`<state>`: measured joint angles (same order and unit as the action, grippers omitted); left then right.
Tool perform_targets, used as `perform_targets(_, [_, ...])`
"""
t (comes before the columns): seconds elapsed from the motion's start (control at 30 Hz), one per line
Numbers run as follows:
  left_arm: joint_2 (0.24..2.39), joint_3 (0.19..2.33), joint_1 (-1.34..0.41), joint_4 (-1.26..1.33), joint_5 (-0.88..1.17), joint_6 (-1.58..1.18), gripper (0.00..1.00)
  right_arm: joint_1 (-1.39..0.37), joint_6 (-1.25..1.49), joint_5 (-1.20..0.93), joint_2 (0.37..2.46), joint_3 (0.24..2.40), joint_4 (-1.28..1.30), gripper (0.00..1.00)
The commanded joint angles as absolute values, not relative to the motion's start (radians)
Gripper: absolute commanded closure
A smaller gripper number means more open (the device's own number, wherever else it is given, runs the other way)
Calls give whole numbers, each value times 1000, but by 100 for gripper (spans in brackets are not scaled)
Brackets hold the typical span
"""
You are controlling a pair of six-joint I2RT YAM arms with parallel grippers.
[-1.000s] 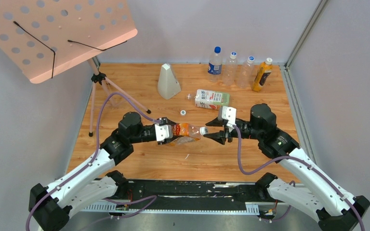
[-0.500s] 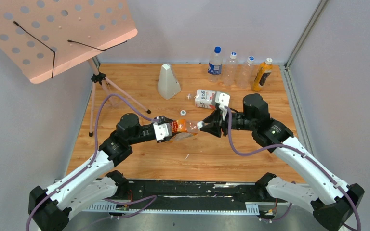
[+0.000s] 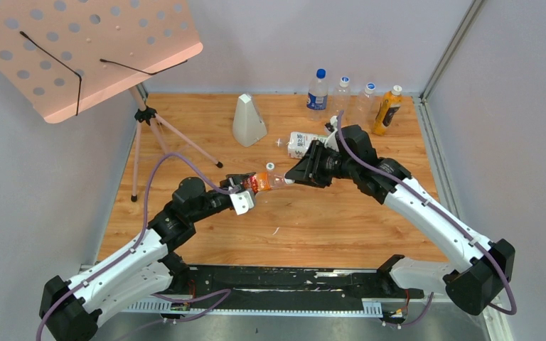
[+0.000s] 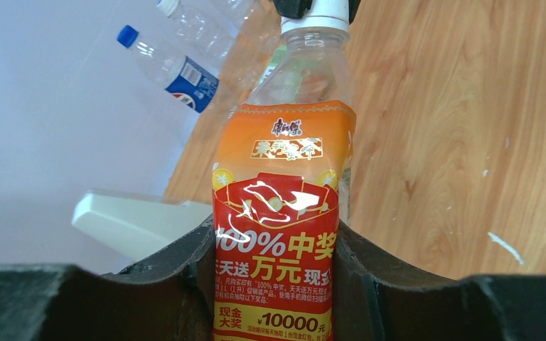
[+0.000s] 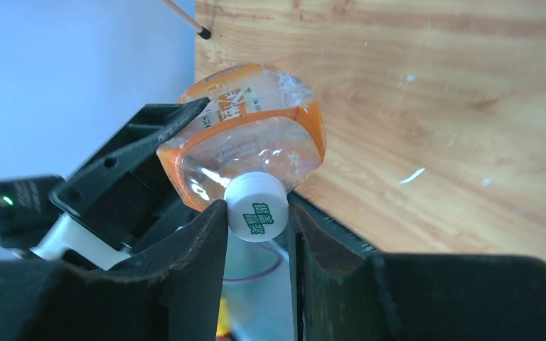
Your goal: Screw on the bottle caps
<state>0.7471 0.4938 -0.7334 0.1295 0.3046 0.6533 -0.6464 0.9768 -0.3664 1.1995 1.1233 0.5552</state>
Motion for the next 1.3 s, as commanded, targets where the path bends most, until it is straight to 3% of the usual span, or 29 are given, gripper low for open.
perform_targets(0.0, [700,494,-776,189,313,780,100,-646,1095,-397,1197,1180,501,84])
perform_targets(0.1, [694,495,-776,188,304,767,100,-646,861,-304,1138,1189,474,37])
perform_targets(0.17, [694,498,-776,191,306,747,100,-646,674,-228,1080,1171,448,23])
perform_targets(0.23, [695,501,-776,196,314,714,100,-646,459,-217,1010,1120,404,16])
perform_targets(0.43, [710,538,-775,175,376,601,100,-646,-129,-394,780,958,263,14])
perform_targets(0.6, [738,578,-767,135,484,507,100,-646,-373,-614,719,906,284,15])
perform_targets(0.83, [776,606,-738,152,604,423,100,-646,-487,-743,762,919,364,30])
perform_targets(1.07, [784,610,-726,169,644,393,100,-646,-497,-803,805,935,372,36])
perform_targets(1.27, [781,609,-724,180,650,385,100,-646,-495,-835,842,952,371,48])
